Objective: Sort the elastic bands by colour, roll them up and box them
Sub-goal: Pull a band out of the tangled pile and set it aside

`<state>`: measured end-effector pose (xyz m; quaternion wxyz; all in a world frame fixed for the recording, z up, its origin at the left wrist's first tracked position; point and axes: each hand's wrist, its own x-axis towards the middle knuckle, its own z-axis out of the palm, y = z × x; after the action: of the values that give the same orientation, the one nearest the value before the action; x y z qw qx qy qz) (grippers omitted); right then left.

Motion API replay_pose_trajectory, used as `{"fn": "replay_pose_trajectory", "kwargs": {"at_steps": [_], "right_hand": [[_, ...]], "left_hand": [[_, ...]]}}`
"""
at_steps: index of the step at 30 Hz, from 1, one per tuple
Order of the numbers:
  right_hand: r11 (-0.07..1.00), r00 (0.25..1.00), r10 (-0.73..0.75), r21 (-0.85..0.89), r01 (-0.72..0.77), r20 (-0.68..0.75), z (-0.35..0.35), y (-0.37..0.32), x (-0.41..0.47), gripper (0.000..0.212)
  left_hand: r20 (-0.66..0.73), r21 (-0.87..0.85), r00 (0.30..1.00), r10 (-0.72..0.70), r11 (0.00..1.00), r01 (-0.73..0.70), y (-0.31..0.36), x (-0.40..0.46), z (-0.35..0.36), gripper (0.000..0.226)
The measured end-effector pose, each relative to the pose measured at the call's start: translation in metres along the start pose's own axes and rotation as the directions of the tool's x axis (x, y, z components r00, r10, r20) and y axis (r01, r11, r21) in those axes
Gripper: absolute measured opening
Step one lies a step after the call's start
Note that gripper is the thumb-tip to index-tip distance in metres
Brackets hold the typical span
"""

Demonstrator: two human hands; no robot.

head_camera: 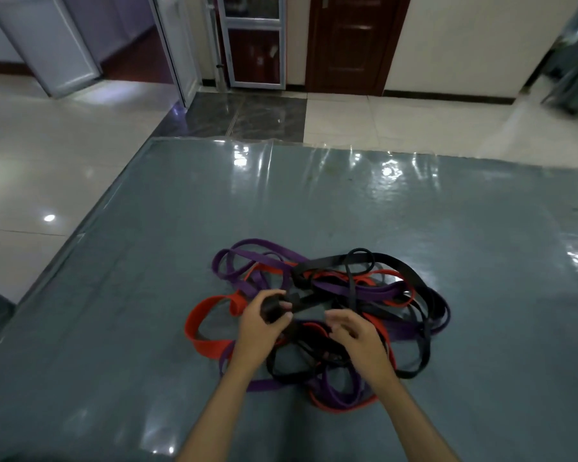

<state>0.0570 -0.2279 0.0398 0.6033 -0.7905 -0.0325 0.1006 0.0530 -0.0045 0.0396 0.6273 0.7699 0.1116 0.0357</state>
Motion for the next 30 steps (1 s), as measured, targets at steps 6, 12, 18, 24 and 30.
{"fn": "replay_pose_trajectory", "kwargs": {"at_steps": [6, 12, 18, 24, 30], "right_hand": [[0.823, 0.993, 0.117, -0.560, -0.099, -0.002, -0.021, 0.054, -0.002, 0.042], [0.513, 0.977, 0.203, -0.857, -0.051, 0.063, -0.019, 0.064, 0.009, 0.045], [0.532, 0.980, 0.128, -0.845, 0.059, 0.149, -0.022, 0.067, 0.017, 0.015], [0.689, 0.971, -0.086, -0.691, 0.218, 0.221, -0.027, 0.073, 0.009, 0.020], [0.767, 0.934, -0.250, -0.538, 0.351, 0.254, -0.017, 0.059, 0.012, 0.019]], "left_hand": [[-0.182, 0.441, 0.980, -0.081, 0.884, 0.155, 0.008, 0.001, -0.072, 0.033], [-0.288, 0.600, 0.948, -0.134, 0.746, 0.288, -0.003, -0.002, -0.114, 0.055], [-0.211, 0.724, 0.965, -0.154, 0.638, 0.260, -0.013, 0.002, -0.080, 0.057], [-0.146, 0.861, 0.987, 0.072, 0.501, 0.091, -0.006, 0.011, -0.029, 0.061], [0.289, 0.763, 0.957, 0.025, 0.598, -0.246, -0.018, 0.050, 0.016, 0.032]]}}
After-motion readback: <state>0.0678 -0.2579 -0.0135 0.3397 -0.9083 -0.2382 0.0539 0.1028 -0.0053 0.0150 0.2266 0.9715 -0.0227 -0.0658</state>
